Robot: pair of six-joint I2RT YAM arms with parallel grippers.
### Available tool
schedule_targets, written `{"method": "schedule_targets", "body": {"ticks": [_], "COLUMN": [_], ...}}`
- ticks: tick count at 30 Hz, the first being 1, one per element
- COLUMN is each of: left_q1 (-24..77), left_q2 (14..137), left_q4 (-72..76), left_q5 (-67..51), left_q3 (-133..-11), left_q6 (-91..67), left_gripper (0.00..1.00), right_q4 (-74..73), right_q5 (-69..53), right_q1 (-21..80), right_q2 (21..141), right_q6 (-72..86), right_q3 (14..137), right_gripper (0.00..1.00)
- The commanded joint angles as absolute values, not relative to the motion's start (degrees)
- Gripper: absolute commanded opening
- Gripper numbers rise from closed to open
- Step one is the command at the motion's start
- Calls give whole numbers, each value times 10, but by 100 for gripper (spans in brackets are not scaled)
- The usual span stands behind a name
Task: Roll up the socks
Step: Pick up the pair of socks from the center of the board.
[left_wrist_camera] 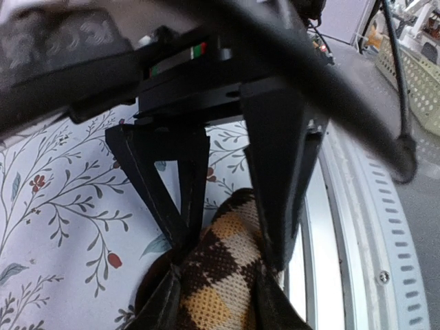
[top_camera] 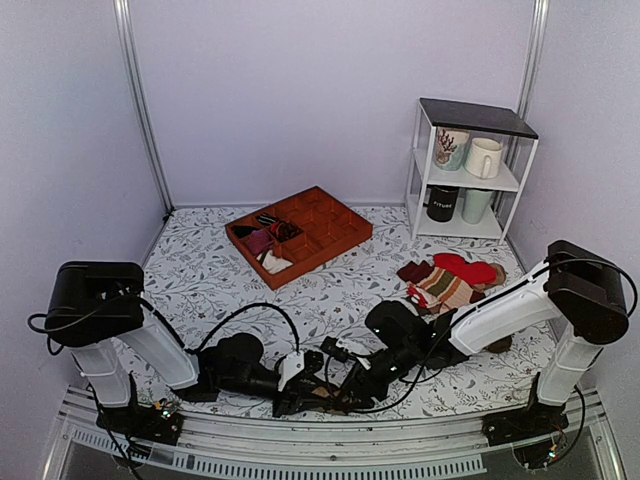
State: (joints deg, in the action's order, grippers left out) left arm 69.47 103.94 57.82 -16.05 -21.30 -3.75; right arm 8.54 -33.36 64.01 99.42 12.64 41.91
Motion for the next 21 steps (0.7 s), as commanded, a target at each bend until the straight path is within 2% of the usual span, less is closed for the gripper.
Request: {"method": "schedule_targets", "body": {"ticks": [1,6,10,13,16,17,18,19,21], "left_q1": [689,689,689,684,673,667,661,654,638], "left_q2": [1076,1079,1082,1065,1022,1004,987,969,927], "left_q4": [454,457,457,468,471,468,463,458,446], "left_q5": [-154,-156,-156,-150,-138,-133,-130,-130,-135], "left_q3": [-201,-202,-206,-202,-191,-187,-182,-177,-163], "left_q6": [-40,-41,-40,-44,-47,-49,-51,-54,-63], "left_gripper": [32,31,32,41,47,59,84,98,100], "right_q4": [107,108,109,109,112,113,113,112,111], "right_q5": [-374,-364,-354,-348,-338,-332,-325,-321,-311], "right_q1": [641,641,642,640,639,638,637,635,625], "right_q2": [1030,1038,1051,1050,1039,1032,1025,1018,999], "right_q6": [141,145,155,165,176,181,184,186,190], "right_q3": [419,422,424,419,412,410,406,403,398], "right_gripper": [55,43,20,0,0,0,0,0,0]}}
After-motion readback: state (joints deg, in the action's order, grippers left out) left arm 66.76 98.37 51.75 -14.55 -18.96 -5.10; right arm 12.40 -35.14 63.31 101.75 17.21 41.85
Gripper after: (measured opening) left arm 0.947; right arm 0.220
